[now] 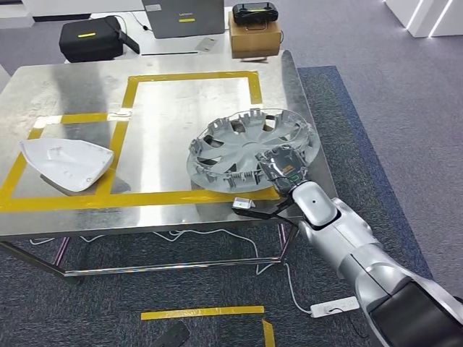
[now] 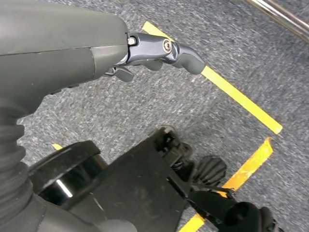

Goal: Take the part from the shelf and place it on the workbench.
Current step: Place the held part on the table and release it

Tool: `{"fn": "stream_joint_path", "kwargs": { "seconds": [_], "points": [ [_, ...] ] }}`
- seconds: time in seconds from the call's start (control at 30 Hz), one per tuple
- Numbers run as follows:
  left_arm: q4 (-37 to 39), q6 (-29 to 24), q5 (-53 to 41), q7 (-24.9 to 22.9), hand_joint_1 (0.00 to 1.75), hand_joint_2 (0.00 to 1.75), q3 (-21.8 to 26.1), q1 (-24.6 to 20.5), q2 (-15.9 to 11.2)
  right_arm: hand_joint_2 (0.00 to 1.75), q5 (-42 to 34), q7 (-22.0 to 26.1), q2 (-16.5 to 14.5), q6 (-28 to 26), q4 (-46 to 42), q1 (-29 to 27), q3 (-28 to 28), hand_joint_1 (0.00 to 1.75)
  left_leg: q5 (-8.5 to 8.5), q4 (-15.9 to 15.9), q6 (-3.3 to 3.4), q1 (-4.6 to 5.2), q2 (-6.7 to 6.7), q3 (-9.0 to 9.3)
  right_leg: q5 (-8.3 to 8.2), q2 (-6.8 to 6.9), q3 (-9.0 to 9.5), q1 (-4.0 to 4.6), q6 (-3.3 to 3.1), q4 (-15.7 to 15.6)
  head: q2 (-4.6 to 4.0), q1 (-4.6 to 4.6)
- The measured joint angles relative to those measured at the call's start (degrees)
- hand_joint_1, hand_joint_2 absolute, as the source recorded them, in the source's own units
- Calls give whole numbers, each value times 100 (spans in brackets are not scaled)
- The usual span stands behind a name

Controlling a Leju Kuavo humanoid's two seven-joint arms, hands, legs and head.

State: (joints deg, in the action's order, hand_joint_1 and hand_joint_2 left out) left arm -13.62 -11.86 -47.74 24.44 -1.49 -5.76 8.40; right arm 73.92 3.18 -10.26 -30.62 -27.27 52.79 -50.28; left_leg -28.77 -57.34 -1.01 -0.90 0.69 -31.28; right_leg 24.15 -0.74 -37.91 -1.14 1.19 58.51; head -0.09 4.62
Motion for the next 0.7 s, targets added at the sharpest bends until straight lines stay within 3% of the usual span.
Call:
{"fn": "stream_joint_path", "kwargs": {
  "seconds": [0.23,0.7],
  "points": [
    [10,-12,4,15,0,175,3,59,-61,175,69,-27,232,-67,71,48,122,175,0,0,1,0,-1,1,0,-1,0,0,0,-1,0,1],
    [11,-27,20,37,0,175,11,63,-76,175,190,-25,285,-87,110,9,222,175,0,0,1,0,0,0,0,-1,0,0,0,-1,0,0]
  ]
}}
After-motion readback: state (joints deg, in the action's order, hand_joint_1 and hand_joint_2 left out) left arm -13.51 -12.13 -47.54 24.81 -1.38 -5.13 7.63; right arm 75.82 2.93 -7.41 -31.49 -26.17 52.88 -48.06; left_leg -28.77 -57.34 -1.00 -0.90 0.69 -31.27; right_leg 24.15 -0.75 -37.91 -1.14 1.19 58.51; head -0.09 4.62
